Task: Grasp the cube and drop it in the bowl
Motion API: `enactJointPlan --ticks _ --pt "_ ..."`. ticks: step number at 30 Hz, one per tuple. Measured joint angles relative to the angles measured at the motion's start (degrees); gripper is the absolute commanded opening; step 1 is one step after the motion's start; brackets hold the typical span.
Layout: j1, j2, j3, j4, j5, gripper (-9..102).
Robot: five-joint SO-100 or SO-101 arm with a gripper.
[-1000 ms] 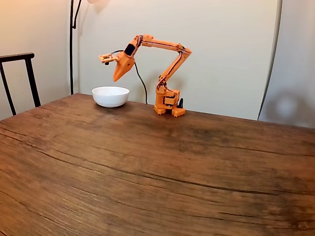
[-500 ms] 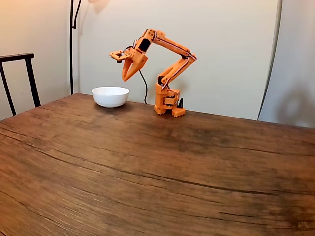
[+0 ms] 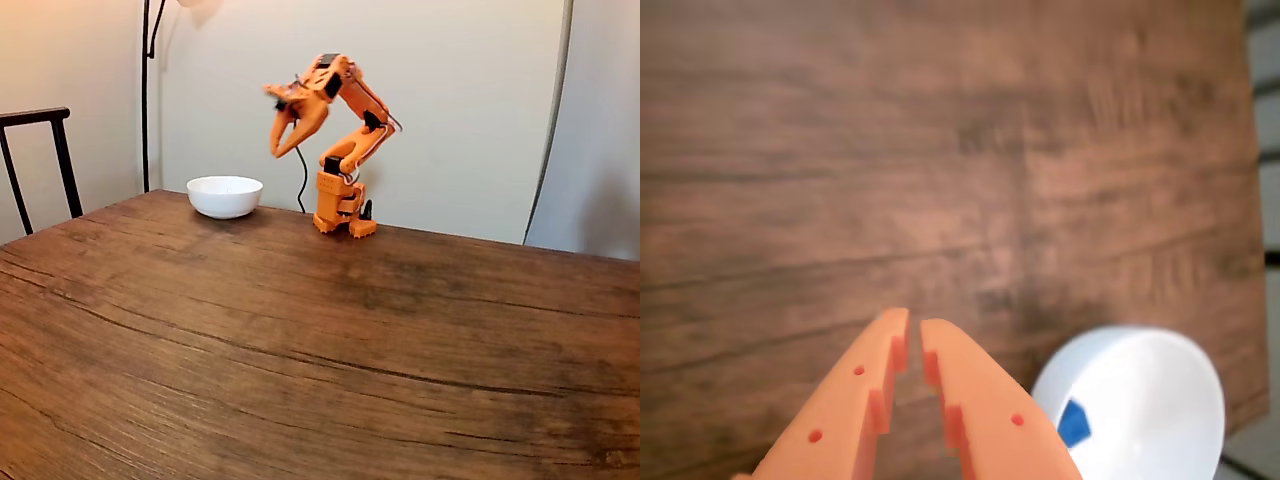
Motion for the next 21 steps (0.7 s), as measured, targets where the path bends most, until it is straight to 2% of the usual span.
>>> enactJointPlan --ticks 14,21 --pt "-19.1 31.0 21.6 -0.1 -11.3 0" --pt "-24.8 34.4 27.5 -0.6 -12.0 0"
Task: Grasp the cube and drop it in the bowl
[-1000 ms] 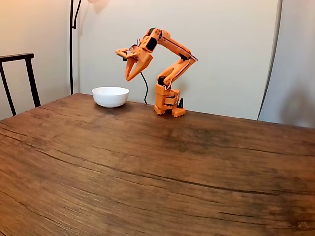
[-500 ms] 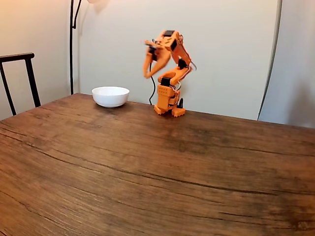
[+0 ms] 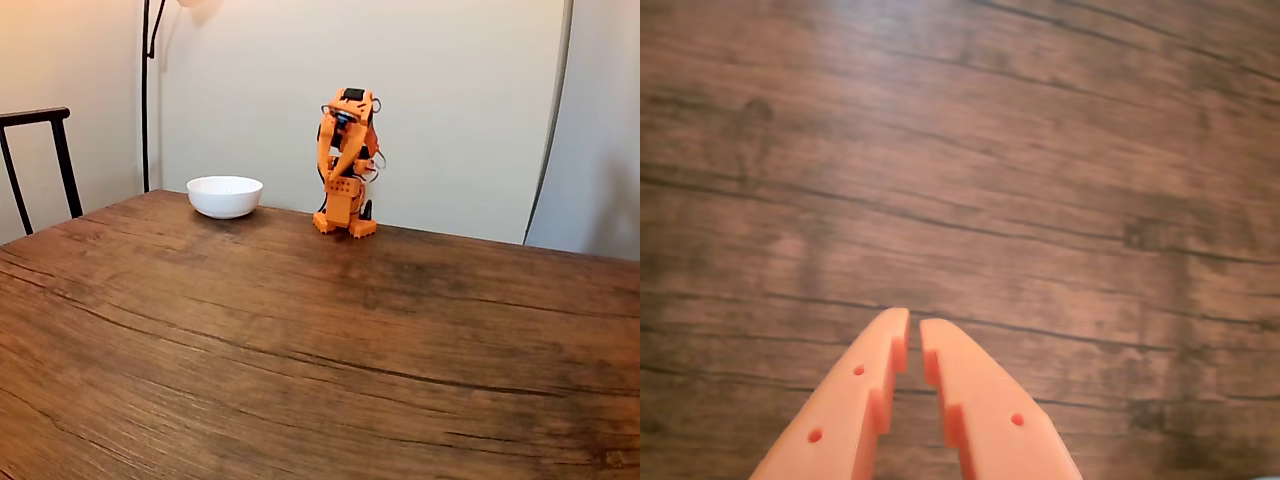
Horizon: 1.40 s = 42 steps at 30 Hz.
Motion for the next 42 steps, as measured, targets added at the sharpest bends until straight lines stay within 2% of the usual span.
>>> enactJointPlan --ticks 12,25,29,33,42 --pt "-1.6 -0.4 16.4 -10.4 -1.5 0" --pt "-1.6 0.1 26.1 -10.6 -1.8 0" --pt "-1.6 -0.2 28.7 -10.6 -6.2 0" --pt "-1.6 -0.2 28.8 -10.6 -9.4 0" --pt "-1.0 -0.5 28.8 -10.6 -9.8 0"
